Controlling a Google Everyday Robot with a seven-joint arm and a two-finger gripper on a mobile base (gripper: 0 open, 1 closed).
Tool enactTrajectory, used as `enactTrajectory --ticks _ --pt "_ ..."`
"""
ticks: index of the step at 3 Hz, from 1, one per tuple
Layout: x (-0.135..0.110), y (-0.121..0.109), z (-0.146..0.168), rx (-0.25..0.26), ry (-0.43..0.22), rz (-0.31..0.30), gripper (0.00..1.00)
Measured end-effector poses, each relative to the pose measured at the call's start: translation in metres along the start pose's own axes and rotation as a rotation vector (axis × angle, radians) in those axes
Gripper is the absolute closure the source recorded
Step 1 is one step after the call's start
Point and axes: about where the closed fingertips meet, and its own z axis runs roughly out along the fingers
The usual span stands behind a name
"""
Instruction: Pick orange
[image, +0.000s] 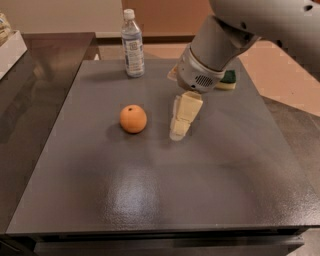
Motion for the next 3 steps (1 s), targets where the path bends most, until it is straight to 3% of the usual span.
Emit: enactTrajectory --ticks 3 --pt "-0.055 -0.017 0.06 -0.071 -0.066 -0.066 0.0"
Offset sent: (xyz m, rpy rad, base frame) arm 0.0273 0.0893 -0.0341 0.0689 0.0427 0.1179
